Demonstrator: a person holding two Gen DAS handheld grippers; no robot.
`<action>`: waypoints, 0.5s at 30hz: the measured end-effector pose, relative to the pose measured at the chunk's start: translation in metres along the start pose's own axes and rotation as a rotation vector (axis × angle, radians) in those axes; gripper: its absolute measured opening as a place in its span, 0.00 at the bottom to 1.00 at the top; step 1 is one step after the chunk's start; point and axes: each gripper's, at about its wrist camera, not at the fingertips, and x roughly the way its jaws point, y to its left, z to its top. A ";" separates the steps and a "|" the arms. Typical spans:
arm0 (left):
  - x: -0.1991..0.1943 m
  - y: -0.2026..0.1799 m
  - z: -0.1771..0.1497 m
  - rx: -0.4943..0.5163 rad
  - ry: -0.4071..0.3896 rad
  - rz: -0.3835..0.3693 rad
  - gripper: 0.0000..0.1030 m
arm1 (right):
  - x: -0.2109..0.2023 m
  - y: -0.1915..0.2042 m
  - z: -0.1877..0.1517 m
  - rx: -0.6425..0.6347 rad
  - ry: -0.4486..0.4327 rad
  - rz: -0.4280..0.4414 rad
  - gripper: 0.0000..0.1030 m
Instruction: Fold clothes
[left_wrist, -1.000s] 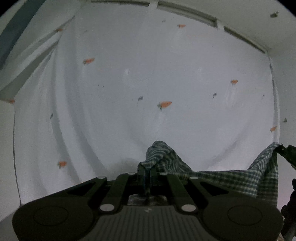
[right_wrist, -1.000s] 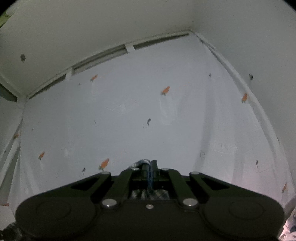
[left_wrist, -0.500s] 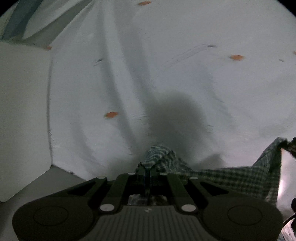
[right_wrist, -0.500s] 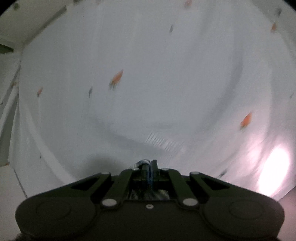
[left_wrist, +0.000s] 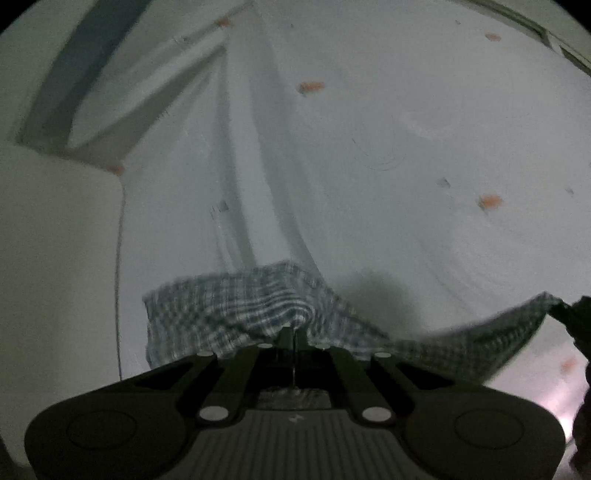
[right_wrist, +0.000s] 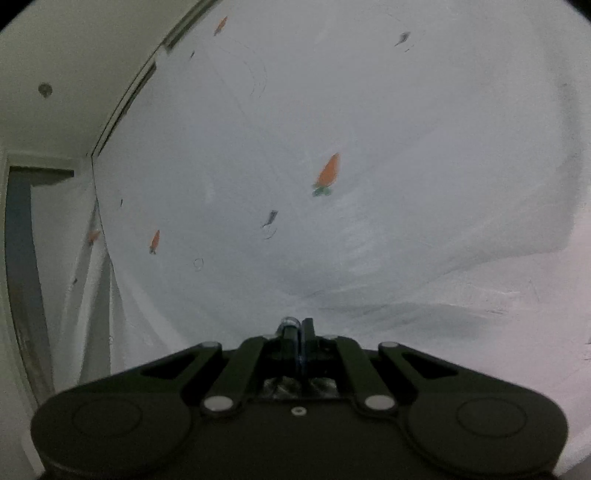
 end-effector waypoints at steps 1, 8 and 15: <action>-0.007 -0.007 -0.015 0.003 0.047 -0.019 0.00 | -0.014 -0.016 -0.001 -0.008 0.012 -0.034 0.02; -0.038 -0.082 -0.157 0.023 0.539 -0.230 0.04 | -0.122 -0.187 -0.064 -0.004 0.264 -0.495 0.02; -0.044 -0.106 -0.214 0.094 0.748 -0.271 0.22 | -0.203 -0.272 -0.161 0.022 0.598 -0.866 0.24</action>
